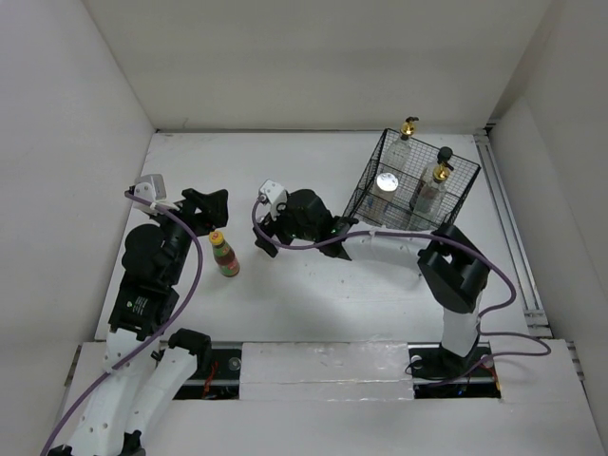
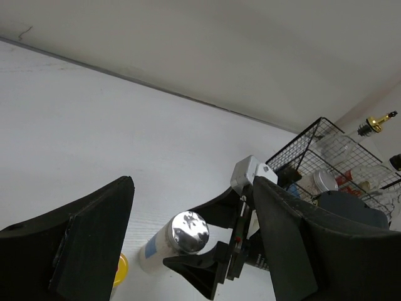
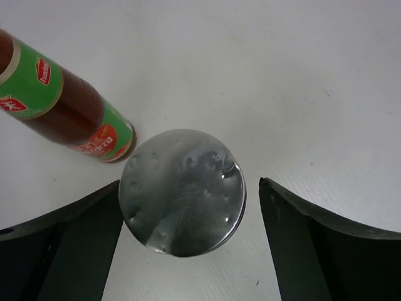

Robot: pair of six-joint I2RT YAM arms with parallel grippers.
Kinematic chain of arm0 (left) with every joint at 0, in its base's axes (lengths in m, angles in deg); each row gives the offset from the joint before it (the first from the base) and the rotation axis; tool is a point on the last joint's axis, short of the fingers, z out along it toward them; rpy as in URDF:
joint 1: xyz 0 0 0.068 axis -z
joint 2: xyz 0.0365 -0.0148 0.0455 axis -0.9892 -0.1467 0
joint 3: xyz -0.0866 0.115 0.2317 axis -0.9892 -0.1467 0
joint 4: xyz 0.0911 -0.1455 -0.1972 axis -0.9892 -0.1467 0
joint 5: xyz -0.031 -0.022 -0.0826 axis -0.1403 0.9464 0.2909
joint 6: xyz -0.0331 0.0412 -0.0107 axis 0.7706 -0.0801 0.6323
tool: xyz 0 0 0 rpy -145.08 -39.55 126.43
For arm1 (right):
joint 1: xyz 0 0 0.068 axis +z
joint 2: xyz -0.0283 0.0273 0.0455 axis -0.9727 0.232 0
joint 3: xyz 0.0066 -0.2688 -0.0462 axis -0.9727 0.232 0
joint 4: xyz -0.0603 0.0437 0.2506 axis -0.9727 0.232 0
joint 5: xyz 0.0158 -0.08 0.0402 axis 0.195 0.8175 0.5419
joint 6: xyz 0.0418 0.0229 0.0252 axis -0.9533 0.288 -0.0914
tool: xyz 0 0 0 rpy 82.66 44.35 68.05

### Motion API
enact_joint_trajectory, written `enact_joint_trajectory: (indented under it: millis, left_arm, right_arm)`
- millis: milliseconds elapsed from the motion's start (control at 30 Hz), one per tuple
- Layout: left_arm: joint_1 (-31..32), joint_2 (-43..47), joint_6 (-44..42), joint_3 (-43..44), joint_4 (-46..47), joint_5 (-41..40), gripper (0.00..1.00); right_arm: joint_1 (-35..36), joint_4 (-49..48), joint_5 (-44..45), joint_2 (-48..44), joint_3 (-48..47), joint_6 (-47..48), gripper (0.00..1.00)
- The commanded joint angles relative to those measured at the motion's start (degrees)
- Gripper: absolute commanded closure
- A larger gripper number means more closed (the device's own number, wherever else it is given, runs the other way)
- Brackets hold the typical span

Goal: Organize the condiment bottles

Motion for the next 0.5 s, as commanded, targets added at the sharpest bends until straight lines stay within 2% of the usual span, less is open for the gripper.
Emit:
enact_joint_trajectory:
  millis: [0, 33, 67, 133, 200, 400, 467]
  left_arm:
    - [-0.21, 0.32, -0.08, -0.53, 1.93, 0.07, 0.28]
    - [-0.21, 0.32, -0.08, -0.53, 1.93, 0.07, 0.28]
    - [-0.21, 0.32, -0.08, -0.53, 1.93, 0.07, 0.28]
    - [-0.21, 0.32, -0.08, -0.53, 1.93, 0.07, 0.28]
    - [-0.21, 0.32, -0.08, -0.53, 1.93, 0.07, 0.28]
    - [-0.21, 0.32, -0.08, -0.53, 1.93, 1.21, 0.28]
    - [-0.21, 0.32, -0.08, -0.53, 2.45, 1.21, 0.28]
  right_arm:
    - [0.38, -8.37, 1.62, 0.69, -2.84, -1.01, 0.12]
    - [0.38, -8.39, 1.62, 0.69, -2.84, -1.97, 0.17]
    - [0.38, -9.0, 1.62, 0.69, -3.45, -1.98, 0.31]
    - [0.38, -9.87, 2.49, 0.69, -3.46, -3.2, 0.42]
    - [0.38, -11.28, 3.99, -3.06, -1.27, -3.91, 0.52]
    - [0.38, -13.57, 11.54, -20.2, 6.81, -4.18, 0.52]
    - [-0.84, -10.43, 13.65, -28.02, 8.4, -3.65, 0.52]
